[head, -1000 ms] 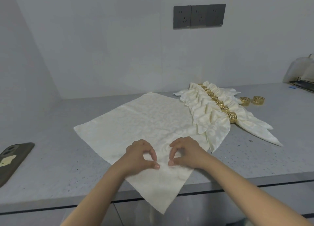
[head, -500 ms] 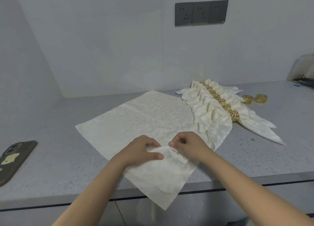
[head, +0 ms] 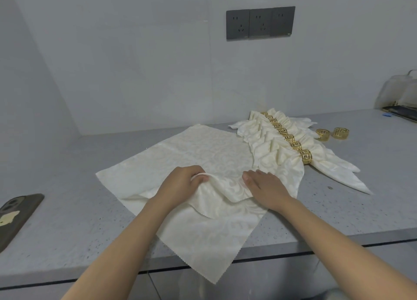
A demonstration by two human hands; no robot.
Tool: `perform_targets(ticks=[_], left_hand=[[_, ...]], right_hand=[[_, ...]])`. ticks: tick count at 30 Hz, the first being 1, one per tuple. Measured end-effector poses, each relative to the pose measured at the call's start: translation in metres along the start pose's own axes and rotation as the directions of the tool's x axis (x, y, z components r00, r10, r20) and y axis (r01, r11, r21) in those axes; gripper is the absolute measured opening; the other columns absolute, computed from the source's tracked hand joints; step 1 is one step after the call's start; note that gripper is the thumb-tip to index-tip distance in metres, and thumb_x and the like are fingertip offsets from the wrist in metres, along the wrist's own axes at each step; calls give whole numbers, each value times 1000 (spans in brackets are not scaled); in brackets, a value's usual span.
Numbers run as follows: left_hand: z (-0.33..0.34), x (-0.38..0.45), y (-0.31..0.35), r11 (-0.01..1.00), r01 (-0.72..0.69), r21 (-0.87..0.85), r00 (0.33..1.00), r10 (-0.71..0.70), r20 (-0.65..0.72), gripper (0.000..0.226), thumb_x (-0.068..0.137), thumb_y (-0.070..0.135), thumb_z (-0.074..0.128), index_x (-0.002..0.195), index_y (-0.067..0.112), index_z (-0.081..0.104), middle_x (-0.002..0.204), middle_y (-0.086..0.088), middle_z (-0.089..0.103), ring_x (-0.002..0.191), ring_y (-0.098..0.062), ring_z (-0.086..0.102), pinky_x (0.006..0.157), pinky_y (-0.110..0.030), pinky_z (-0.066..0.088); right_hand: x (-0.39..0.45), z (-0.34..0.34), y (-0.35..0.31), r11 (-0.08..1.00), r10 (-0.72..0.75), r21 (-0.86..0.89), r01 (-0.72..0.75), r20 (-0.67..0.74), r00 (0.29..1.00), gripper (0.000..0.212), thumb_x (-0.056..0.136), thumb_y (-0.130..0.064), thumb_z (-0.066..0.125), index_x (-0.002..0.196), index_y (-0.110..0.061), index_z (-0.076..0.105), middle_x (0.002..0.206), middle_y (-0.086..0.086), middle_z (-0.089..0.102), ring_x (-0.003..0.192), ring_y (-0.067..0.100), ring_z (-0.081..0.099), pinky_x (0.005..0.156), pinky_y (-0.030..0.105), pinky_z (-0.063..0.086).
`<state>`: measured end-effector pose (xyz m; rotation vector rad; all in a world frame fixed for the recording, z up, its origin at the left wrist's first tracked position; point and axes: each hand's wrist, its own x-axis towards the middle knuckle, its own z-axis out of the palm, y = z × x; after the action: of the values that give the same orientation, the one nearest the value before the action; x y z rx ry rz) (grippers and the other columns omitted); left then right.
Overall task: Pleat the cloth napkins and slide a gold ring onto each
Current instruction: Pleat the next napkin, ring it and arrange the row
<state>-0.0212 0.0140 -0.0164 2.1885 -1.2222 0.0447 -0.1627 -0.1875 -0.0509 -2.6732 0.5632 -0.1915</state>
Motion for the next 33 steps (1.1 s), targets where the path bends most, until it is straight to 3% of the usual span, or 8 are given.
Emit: perform_targets(ticks=[9, 12, 14, 16, 20, 23, 29, 33], left_hand=[[-12, 13, 16, 996, 16, -90, 975, -35, -219, 18, 94, 28, 56, 85, 20, 70, 77, 8, 69, 77, -13, 62, 71, -33, 49], [-18, 14, 19, 999, 11, -49, 973, -22, -230, 18, 93, 31, 57, 86, 21, 70, 78, 7, 69, 77, -14, 62, 73, -35, 49], [-22, 14, 18, 999, 25, -36, 972, -32, -231, 18, 93, 31, 57, 86, 22, 70, 79, 7, 69, 78, -14, 62, 74, -36, 49], [-27, 11, 15, 998, 40, -40, 970, -48, -237, 18, 93, 31, 56, 85, 22, 70, 78, 8, 69, 79, -14, 61, 75, -36, 50], [-42, 4, 15, 995, 63, -80, 969, -80, -232, 18, 93, 30, 58, 83, 23, 70, 77, 10, 69, 77, -10, 60, 70, -29, 47], [-59, -3, 15, 989, 103, -107, 978, -120, -170, 18, 92, 29, 59, 80, 23, 71, 76, 12, 68, 72, -6, 57, 64, -23, 41], [-95, -20, 9, 965, 215, -150, 975, -221, -23, 32, 88, 36, 65, 76, 6, 69, 64, -9, 48, 55, -12, 40, 55, -26, 32], [-119, -30, 0, 937, 282, -207, 959, -278, 49, 42, 86, 42, 66, 62, 8, 61, 60, -2, 40, 54, -14, 35, 50, -22, 28]], right_hand=[[4, 0, 3, 972, -58, 217, 95, -170, 984, 51, 96, -58, 26, 125, -33, 59, 124, -13, 62, 123, 17, 50, 113, 44, 24], [3, -4, -3, 921, -16, 371, 121, -275, 961, 32, 98, -37, 46, 114, -21, 69, 120, -10, 64, 124, 13, 49, 113, 32, 20], [0, -10, -10, 863, 55, 496, 90, -270, 961, 20, 96, -32, 52, 91, -31, 71, 97, -28, 63, 103, 2, 54, 97, 23, 33], [1, -14, -16, 836, 61, 536, 115, -299, 952, 29, 95, -31, 55, 66, -35, 63, 66, -23, 61, 75, 4, 54, 70, 18, 39], [2, -20, -27, 850, 8, 502, 160, -317, 948, 35, 94, -35, 55, 59, -32, 57, 56, -15, 54, 58, 1, 46, 54, 15, 34], [0, -23, -38, 847, -36, 499, 184, -291, 956, 49, 95, -36, 54, 49, -28, 36, 45, -12, 34, 50, 5, 31, 50, 20, 23], [-9, -39, -61, 842, -141, 489, 228, -207, 968, 51, 95, -32, 54, 53, -16, 28, 51, -6, 24, 48, 8, 25, 52, 24, 21], [-17, -57, -79, 819, -236, 532, 216, -31, 971, 55, 94, -35, 56, 55, -19, 21, 50, -9, 17, 45, 7, 17, 47, 21, 15]])
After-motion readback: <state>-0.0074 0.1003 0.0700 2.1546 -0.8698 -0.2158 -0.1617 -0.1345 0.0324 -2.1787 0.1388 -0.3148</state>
